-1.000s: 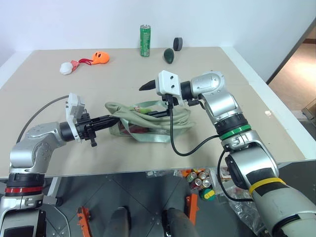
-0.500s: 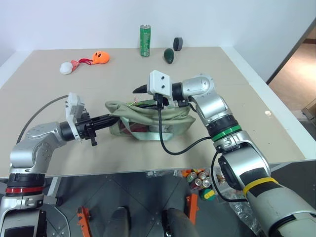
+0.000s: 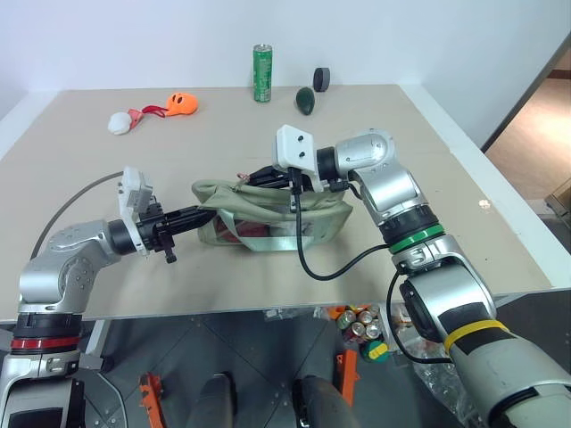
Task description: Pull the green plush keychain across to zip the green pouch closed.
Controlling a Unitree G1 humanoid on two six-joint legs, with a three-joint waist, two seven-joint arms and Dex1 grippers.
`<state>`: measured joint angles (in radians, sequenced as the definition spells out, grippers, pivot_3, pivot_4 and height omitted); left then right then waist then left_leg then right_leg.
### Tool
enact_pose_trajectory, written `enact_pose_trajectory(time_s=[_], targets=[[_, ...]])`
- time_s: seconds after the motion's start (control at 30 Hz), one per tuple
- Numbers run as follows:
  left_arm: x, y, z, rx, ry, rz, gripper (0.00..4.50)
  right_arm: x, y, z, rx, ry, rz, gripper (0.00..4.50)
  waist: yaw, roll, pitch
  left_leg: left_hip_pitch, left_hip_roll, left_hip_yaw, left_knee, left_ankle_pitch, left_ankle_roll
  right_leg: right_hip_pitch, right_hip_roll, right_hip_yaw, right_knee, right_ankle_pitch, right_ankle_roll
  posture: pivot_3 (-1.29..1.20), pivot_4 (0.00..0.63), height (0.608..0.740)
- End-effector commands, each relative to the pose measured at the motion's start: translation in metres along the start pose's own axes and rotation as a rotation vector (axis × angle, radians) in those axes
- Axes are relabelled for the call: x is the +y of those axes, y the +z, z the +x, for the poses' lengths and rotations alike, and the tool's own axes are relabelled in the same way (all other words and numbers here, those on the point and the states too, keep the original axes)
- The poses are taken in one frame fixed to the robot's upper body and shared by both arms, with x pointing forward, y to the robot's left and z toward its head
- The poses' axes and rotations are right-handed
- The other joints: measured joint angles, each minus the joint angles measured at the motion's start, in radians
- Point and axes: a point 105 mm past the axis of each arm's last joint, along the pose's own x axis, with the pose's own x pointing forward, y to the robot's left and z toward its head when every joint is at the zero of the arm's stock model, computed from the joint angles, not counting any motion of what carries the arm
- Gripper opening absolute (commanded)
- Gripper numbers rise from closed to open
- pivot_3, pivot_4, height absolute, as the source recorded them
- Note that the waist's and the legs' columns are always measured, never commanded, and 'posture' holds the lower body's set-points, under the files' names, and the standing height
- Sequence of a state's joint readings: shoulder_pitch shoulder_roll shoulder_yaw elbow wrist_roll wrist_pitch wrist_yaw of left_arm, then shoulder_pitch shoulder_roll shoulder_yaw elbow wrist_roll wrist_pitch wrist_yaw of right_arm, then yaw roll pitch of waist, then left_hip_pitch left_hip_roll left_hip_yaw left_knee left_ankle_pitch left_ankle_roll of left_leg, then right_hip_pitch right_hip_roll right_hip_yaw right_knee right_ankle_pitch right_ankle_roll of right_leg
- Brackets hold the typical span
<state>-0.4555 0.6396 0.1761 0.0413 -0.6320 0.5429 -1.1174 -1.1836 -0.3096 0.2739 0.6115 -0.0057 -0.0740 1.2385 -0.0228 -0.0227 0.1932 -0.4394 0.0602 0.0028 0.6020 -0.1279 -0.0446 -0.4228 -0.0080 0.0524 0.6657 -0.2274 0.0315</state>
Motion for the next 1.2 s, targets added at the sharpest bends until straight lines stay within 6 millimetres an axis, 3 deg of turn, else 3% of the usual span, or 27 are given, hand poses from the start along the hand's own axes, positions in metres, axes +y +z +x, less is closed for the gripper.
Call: enact_pose_trajectory(time_s=[0.03, 0.1, 0.27, 0.5, 0.8, 1.07, 1.2], targets=[[-0.001, -0.001, 0.004, -0.002, -0.010, 0.000, 0.00, -0.009, 0.011, -0.007, -0.021, -0.044, -0.055, 0.01, 0.000, 0.000, 0.000, 0.000, 0.000, 0.000, 0.000, 0.000, 0.000, 0.000, 0.000, 0.000, 0.000, 0.000, 0.000, 0.00, 0.150, 0.740], [-0.001, -0.001, 0.005, -0.003, -0.012, -0.001, 0.00, -0.030, 0.011, -0.015, 0.010, -0.166, -0.066, 0.01, 0.000, 0.000, 0.000, 0.000, 0.000, 0.000, 0.000, 0.000, 0.000, 0.000, 0.000, 0.000, 0.000, 0.000, 0.000, 0.00, 0.150, 0.740], [-0.001, -0.001, 0.006, -0.006, -0.016, -0.002, 0.00, -0.060, 0.013, -0.038, 0.055, -0.314, -0.116, 0.01, 0.000, 0.000, 0.000, -0.001, 0.000, 0.000, 0.000, 0.000, 0.000, -0.001, 0.000, 0.000, 0.000, 0.000, 0.000, 0.00, 0.150, 0.740], [0.000, -0.002, 0.008, -0.010, -0.018, -0.004, 0.00, -0.079, 0.017, -0.065, 0.094, -0.415, -0.182, 0.01, 0.002, 0.000, 0.000, -0.002, 0.000, 0.000, -0.001, 0.000, 0.000, -0.001, 0.000, 0.000, -0.001, -0.001, 0.000, 0.00, 0.150, 0.740], [0.000, -0.002, 0.011, -0.012, -0.026, -0.006, 0.00, -0.085, 0.022, -0.102, 0.243, -0.435, -0.397, 0.01, 0.002, 0.000, 0.000, -0.002, 0.000, 0.000, -0.001, 0.000, 0.000, -0.002, -0.001, 0.000, -0.001, -0.001, 0.000, 0.00, 0.150, 0.740], [0.000, -0.001, 0.011, -0.009, -0.031, -0.007, 0.00, -0.074, 0.047, -0.138, 0.314, -0.363, -0.536, 0.01, -0.002, 0.000, 0.000, -0.002, 0.000, 0.001, -0.002, -0.001, -0.001, -0.003, 0.000, 0.001, -0.001, -0.002, -0.001, 0.00, 0.150, 0.740], [0.000, -0.001, 0.010, -0.009, -0.029, -0.006, 0.00, -0.057, 0.029, -0.163, 0.471, -0.294, -0.540, 0.01, 0.003, 0.000, 0.001, -0.002, -0.001, 0.001, -0.002, -0.001, -0.001, -0.003, -0.001, 0.001, -0.001, -0.002, 0.000, 0.00, 0.150, 0.740]])
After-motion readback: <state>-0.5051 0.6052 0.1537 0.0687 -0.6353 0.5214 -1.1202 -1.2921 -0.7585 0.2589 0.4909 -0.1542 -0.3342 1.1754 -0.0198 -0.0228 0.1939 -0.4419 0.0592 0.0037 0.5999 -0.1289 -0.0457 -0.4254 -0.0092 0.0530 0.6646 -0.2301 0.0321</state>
